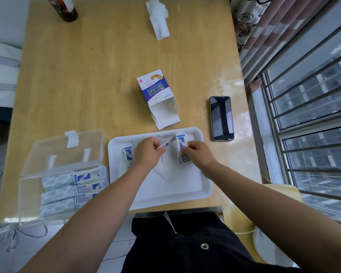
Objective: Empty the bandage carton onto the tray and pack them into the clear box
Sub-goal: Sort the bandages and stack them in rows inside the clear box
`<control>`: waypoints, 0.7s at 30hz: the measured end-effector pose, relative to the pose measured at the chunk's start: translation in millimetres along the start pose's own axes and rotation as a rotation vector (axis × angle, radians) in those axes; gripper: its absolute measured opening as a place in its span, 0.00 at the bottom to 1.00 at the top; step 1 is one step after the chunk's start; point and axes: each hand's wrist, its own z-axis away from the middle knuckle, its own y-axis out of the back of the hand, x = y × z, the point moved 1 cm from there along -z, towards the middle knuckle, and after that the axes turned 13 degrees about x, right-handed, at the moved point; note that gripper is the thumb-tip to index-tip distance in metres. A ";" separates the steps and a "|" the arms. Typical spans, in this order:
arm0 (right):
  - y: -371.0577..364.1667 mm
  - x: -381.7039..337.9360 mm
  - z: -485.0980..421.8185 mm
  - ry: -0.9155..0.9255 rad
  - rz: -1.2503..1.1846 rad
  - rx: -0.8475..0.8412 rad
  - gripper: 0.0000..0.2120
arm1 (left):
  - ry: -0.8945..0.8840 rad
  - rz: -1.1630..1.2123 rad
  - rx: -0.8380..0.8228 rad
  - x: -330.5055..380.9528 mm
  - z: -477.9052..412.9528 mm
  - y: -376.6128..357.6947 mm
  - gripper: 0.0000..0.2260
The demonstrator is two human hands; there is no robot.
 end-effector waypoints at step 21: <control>-32.3 -18.2 22.0 0.022 -0.060 -0.161 0.07 | 0.129 0.115 -0.134 -21.1 43.0 28.7 0.10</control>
